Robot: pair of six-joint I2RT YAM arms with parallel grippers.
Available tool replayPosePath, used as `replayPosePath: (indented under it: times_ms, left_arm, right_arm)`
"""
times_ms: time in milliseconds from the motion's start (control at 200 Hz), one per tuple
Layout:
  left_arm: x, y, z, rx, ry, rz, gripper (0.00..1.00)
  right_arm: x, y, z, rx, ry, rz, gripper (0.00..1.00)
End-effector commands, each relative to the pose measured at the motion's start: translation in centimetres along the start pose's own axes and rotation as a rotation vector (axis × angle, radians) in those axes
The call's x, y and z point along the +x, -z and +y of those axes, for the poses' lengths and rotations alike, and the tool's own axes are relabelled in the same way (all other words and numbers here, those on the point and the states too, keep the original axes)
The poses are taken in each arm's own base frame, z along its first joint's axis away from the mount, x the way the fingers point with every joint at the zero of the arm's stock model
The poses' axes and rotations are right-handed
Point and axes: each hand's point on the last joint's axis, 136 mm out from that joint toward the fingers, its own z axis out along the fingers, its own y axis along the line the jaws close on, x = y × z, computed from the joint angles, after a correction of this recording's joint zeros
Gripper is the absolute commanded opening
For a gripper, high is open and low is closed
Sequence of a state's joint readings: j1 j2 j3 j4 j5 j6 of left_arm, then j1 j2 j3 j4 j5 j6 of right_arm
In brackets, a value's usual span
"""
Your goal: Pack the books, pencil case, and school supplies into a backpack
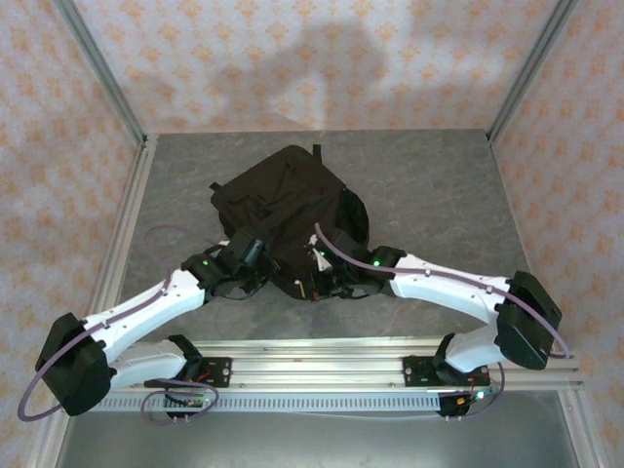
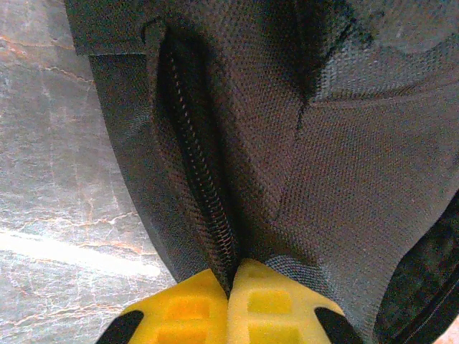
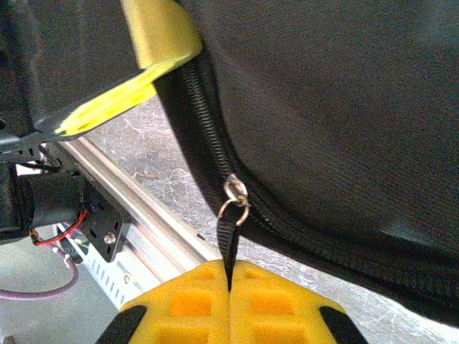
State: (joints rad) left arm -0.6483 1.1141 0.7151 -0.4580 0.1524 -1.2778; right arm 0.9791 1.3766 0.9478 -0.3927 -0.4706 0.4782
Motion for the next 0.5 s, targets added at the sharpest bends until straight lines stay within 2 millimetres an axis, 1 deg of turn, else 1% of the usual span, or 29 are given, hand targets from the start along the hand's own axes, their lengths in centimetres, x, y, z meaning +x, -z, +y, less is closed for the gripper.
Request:
replayPosePath:
  times_ms: [0, 205, 350, 495]
  left_arm:
    - [-1.9, 1.0, 1.2, -0.048, -0.021, -0.113, 0.00]
    - [-2.3, 1.5, 1.2, -0.045, -0.028, -0.132, 0.00]
    - [-2.5, 1.8, 1.2, -0.053, -0.045, -0.139, 0.00]
    - [-2.8, 1.9, 1.4, -0.062, -0.054, -0.143, 0.00]
  right_arm:
    - [0.3, 1.4, -1.3, 0.049, 0.007, -0.012, 0.00]
    - [0.4, 2.2, -1.9, 0.068, 0.011, -0.021, 0.00]
    - [0.4, 2.6, -3.0, 0.115, 0.027, -0.022, 0.00]
    - [0.4, 3.4, -3.4, 0.146, 0.056, -0.019, 0.00]
